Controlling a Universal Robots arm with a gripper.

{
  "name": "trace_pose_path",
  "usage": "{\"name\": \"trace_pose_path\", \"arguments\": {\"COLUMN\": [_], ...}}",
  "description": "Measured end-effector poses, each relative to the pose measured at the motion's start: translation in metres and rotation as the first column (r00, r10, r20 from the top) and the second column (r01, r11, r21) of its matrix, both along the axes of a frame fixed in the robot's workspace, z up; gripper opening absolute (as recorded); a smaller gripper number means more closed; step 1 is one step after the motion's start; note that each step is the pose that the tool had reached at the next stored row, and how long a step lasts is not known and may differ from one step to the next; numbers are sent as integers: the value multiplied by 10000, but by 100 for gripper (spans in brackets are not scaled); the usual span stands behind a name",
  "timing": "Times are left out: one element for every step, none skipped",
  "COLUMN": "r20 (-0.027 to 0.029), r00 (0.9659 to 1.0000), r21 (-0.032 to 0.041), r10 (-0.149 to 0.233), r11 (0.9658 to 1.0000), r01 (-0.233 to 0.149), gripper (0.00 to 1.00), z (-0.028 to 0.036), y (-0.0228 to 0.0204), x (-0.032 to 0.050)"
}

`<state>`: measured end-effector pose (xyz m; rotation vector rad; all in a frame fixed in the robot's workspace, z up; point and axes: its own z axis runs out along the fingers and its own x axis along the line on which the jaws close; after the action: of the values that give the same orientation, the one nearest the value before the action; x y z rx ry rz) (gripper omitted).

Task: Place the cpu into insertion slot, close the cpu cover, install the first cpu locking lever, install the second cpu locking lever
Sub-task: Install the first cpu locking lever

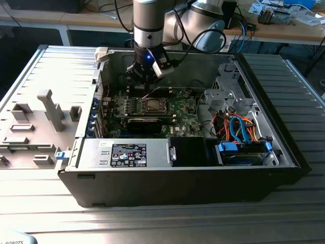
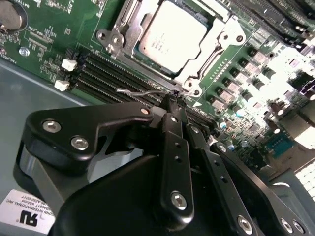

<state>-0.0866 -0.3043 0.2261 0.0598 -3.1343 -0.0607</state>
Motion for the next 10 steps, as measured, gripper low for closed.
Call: {"name": "trace_pose_path", "arguments": {"r20": [1,1,-2,-3,-3,-3,-2,-7,-10,-14], "r00": [10000,10000,10000,10000,10000,10000,10000,10000,10000,10000], "r21": [2,2,24,45,69,83,92,93,93,93], "r10": [0,0,0,0,0,-1,1,0,0,0], "r11": [10000,10000,10000,10000,10000,10000,10000,10000,10000,10000], "r01": [0,0,0,0,0,1,-1,0,0,0], "gripper": [11,11,11,11,11,11,11,11,11,11], "z": [-4,-10,-19,-25,-32,-41,-48,-58,-69,-81], "y": [-3,-3,-4,-4,-4,-4,-4,-4,-4,-4], "x": [3,8,16,16,17,17,22,36,44,54]}}
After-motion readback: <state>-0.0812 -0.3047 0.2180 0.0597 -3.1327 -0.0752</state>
